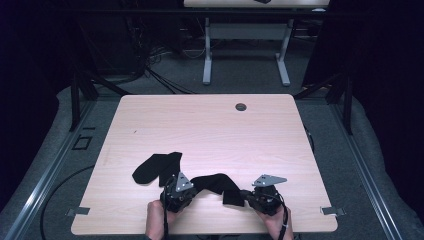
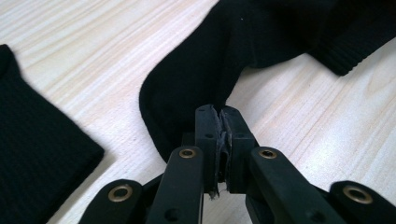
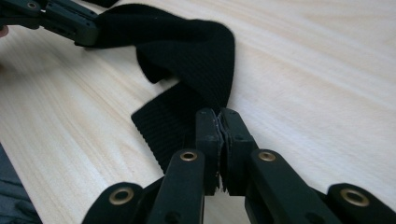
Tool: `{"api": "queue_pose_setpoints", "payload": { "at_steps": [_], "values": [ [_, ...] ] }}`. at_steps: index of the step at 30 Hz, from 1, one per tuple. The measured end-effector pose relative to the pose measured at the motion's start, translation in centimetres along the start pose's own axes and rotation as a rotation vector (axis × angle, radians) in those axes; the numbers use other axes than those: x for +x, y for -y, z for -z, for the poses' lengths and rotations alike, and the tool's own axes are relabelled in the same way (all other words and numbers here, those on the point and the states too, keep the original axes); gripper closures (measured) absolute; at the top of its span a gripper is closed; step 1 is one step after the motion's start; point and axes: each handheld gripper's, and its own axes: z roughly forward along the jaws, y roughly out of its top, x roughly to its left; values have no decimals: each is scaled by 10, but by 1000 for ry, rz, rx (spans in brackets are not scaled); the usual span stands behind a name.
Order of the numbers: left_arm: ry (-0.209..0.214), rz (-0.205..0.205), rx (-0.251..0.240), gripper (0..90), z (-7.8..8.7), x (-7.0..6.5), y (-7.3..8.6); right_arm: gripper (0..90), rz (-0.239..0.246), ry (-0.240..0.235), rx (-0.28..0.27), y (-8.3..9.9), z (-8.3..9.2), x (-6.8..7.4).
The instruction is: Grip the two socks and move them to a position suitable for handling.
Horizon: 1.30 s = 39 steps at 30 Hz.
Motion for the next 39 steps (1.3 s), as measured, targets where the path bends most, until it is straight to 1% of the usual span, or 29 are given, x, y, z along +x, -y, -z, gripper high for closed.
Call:
{"api": "queue_pose_setpoints", "payload": {
  "at_steps": [2, 3, 4, 5, 7, 10, 11, 12, 16, 17, 19, 24, 26, 30, 32, 33, 35, 36, 38, 39],
  "values": [
    [-3, 2, -9, 868, 4, 2, -1, 876, 11, 10, -9, -3, 5, -2],
    [-5, 3, -13, 868, 5, 3, -1, 876, 15, 14, -22, -4, 7, -2],
    [-4, 2, -14, 868, 7, 4, -2, 876, 25, 18, -14, -5, 9, -3],
    [-4, 0, -17, 869, 9, 4, -2, 876, 33, 22, -26, -6, 10, -3],
    [-10, -4, -23, 868, 13, 5, -4, 876, 53, 34, -25, -8, 14, -4],
    [-11, -7, -30, 869, 18, 6, -5, 876, 53, 42, -44, -9, 19, -4],
    [-12, -8, -35, 869, 19, 6, -5, 876, 53, 37, -45, -10, 20, -4],
    [-5, -11, -33, 869, 21, 7, -6, 876, 61, 44, -46, -10, 21, -5],
    [4, -14, -40, 868, 24, 6, -6, 876, 67, 45, -46, -10, 27, -4],
    [9, -15, -34, 868, 25, 6, -6, 876, 72, 50, -49, -10, 28, -4],
    [23, -6, -38, 868, 26, 6, -6, 876, 71, 50, -48, -8, 29, -4],
    [50, -3, -32, 868, 28, 7, -5, 876, 64, 52, -38, -5, 34, -6],
    [60, 7, -36, 869, 28, 6, -4, 876, 63, 55, -36, -4, 37, -7],
    [92, 11, -29, 869, 32, 5, -5, 878, 65, 44, -27, -4, 41, -7],
    [92, 3, -30, 869, 34, 4, -5, 879, 70, 38, -16, -4, 44, -6],
    [94, 1, -27, 869, 34, 4, -4, 878, 77, 44, -8, -4, 47, -5],
    [91, 0, -32, 869, 34, 4, -3, 878, 76, 46, -18, -3, 48, -5],
    [95, 3, -26, 869, 34, 4, -3, 878, 83, 54, -13, -3, 50, -6],
    [95, 3, -27, 869, 33, 5, -2, 877, 90, 64, -21, -3, 50, -7],
    [97, -2, -23, 869, 33, 5, -2, 875, 93, 65, -20, -3, 50, -8]
  ]
}}
